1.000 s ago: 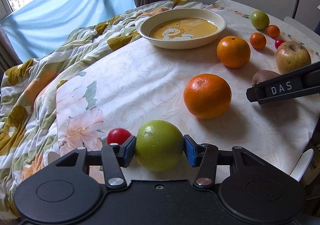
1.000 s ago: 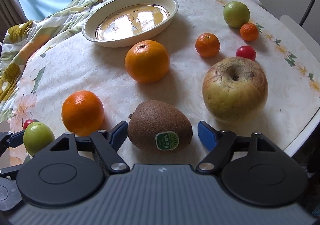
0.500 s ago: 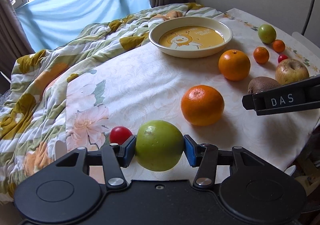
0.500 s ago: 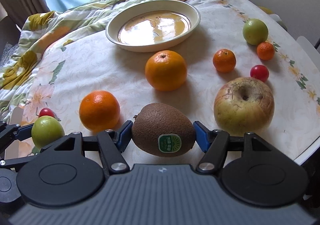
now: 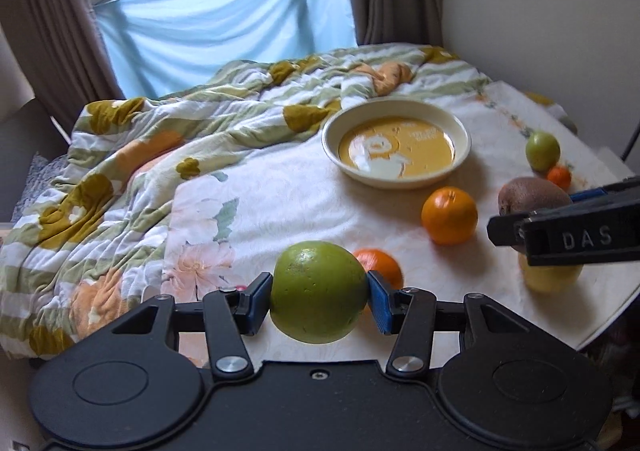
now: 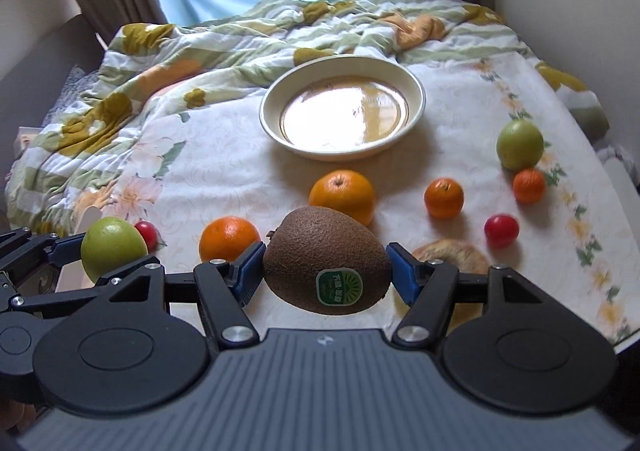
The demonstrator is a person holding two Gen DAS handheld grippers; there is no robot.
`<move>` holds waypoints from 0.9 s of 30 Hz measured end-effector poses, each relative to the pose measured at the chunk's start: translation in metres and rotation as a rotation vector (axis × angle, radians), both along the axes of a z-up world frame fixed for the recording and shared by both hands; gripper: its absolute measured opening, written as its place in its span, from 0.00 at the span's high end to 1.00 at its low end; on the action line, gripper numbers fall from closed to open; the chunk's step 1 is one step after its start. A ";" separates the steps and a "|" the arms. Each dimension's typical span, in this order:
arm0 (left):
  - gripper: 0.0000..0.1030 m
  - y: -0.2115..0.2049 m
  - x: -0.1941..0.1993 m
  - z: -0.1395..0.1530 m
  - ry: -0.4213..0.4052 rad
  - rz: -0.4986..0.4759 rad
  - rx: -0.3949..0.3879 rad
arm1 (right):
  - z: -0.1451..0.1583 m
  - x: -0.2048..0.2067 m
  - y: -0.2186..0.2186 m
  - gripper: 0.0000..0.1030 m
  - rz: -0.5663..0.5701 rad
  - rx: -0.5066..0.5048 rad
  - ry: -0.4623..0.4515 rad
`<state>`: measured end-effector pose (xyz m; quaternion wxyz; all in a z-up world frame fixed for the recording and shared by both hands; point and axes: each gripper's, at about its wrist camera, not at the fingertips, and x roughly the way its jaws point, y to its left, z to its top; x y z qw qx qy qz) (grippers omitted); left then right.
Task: Organize fruits
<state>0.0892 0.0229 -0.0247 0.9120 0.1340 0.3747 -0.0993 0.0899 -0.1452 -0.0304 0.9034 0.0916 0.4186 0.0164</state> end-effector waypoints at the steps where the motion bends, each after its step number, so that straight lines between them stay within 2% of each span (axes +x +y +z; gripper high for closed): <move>1: 0.47 -0.004 0.000 0.006 -0.007 0.014 -0.008 | 0.006 -0.001 -0.005 0.22 0.016 0.002 -0.005; 8: 0.47 -0.032 0.002 0.039 -0.056 0.110 -0.058 | 0.046 -0.002 -0.043 0.22 0.154 -0.019 -0.045; 15: 0.47 -0.057 0.017 0.065 -0.104 0.158 -0.082 | 0.083 0.014 -0.081 0.22 0.290 -0.050 -0.092; 22: 0.47 -0.071 0.060 0.073 -0.099 0.154 -0.107 | 0.109 0.057 -0.107 0.22 0.379 -0.086 -0.111; 27: 0.47 -0.075 0.110 0.069 -0.062 0.128 -0.131 | 0.105 0.104 -0.113 0.22 0.412 -0.107 -0.102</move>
